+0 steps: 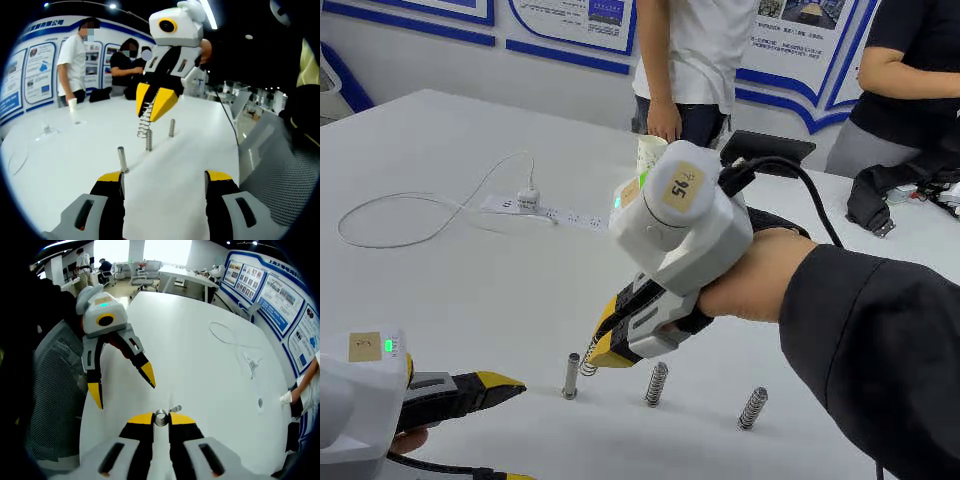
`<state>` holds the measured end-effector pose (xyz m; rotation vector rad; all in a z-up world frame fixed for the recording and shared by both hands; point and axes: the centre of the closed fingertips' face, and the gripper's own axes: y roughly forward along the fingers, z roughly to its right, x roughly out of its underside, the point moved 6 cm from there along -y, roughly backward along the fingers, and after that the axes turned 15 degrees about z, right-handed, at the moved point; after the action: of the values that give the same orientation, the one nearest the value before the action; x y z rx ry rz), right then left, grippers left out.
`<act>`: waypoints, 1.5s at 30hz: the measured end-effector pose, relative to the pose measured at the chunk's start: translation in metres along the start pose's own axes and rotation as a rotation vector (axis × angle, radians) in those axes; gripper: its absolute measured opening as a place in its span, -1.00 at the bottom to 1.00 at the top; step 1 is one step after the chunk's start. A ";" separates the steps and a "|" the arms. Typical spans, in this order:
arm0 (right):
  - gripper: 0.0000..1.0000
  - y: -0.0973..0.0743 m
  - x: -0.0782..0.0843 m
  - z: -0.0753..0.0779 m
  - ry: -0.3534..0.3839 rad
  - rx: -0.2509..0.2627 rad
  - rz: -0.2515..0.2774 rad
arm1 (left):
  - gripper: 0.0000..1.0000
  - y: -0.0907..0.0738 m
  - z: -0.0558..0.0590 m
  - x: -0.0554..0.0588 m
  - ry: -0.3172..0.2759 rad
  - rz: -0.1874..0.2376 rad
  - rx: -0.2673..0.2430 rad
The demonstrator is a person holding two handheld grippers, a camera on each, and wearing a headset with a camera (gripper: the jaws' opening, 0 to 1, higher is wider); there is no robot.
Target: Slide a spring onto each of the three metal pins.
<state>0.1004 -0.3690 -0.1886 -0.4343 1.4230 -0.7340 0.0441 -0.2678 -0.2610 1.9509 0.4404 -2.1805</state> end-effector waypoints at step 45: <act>-0.76 0.050 0.022 0.033 0.053 0.005 -0.100 | 0.31 0.000 -0.001 0.006 -0.027 -0.007 -0.010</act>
<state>0.1419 -0.3541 -0.2343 -0.4879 1.4566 -0.8350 0.0447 -0.2674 -0.2666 1.9159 0.4538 -2.2020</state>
